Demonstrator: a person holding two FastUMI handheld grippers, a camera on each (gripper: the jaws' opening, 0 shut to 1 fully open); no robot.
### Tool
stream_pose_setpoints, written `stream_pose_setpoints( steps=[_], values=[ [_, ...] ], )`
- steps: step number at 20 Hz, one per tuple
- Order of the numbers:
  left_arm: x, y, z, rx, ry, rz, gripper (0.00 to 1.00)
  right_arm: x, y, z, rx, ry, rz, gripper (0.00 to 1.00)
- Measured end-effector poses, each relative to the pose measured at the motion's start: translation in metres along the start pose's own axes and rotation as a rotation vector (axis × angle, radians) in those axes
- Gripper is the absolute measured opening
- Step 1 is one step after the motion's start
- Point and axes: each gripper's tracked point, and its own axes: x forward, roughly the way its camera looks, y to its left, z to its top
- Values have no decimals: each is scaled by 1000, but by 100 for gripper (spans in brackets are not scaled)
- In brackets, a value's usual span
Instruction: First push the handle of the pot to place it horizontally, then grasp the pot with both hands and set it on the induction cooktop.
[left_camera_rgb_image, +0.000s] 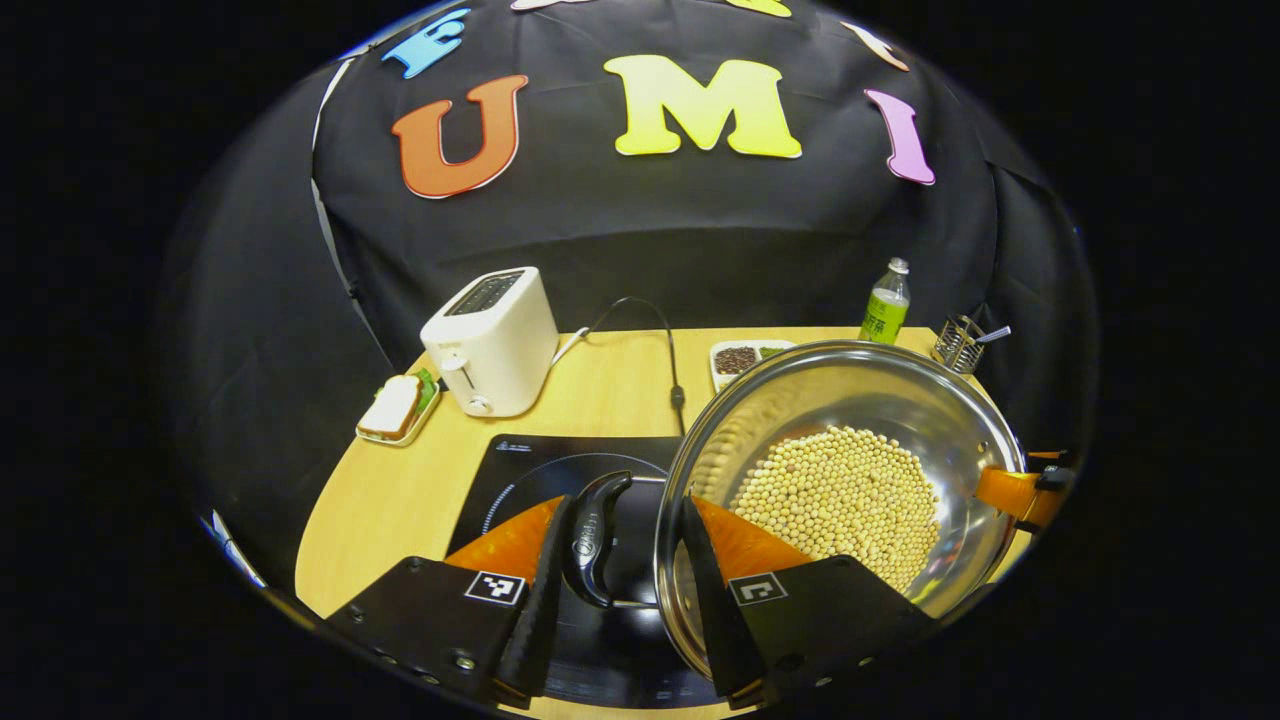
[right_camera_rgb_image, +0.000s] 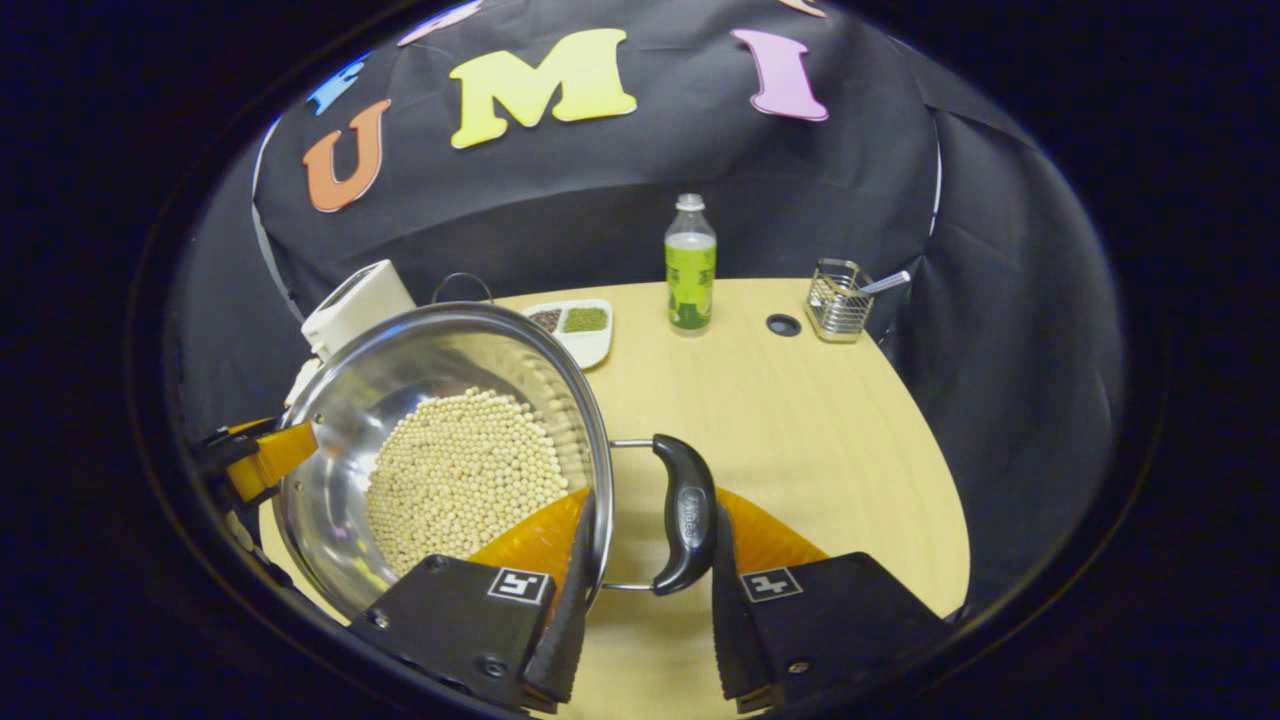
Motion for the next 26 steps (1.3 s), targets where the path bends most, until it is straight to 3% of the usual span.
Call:
stream_pose_setpoints(
  steps=[15, 20, 26],
  values=[
    [34, 147, -20, 28, 50, 46, 59, 32, 150, -30, 9, 71, 15, 53],
    [47, 159, -25, 26, 65, 49, 59, 43, 166, -36, 10, 94, 6, 53],
    [60, 153, -37, 28, 69, 36, 59, 54, 158, -44, 7, 96, -17, 53]
  ],
)
